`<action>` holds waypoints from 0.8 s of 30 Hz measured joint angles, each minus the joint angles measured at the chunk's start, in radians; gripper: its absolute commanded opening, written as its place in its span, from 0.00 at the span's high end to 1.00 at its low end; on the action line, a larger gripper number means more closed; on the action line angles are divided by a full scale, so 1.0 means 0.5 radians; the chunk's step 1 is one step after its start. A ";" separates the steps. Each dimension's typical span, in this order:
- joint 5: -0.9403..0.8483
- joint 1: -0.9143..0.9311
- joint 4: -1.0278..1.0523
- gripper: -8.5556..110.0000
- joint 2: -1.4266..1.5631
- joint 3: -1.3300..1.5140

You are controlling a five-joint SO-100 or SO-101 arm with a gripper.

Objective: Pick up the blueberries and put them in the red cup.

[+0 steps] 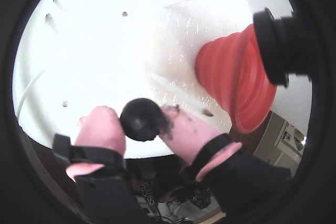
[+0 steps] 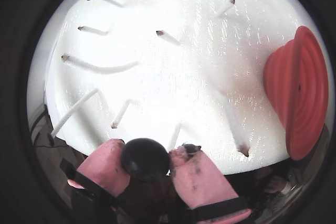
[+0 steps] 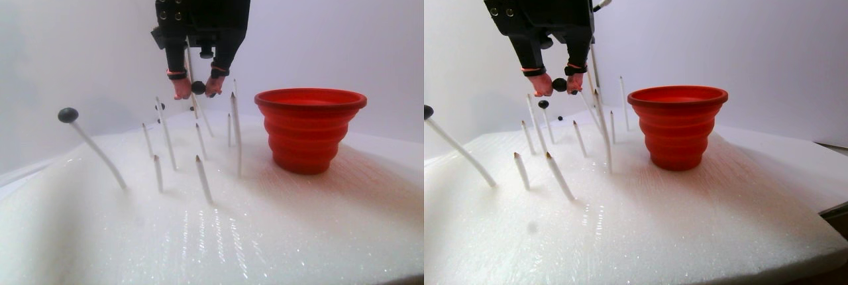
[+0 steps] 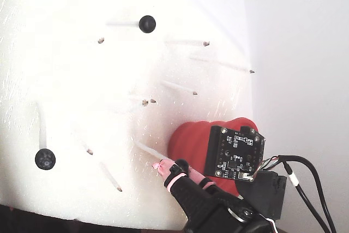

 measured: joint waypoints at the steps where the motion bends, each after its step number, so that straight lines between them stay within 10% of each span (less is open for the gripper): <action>1: -0.006 0.003 0.015 0.82 0.018 0.000; 24: -0.156 0.242 0.187 0.82 0.236 0.003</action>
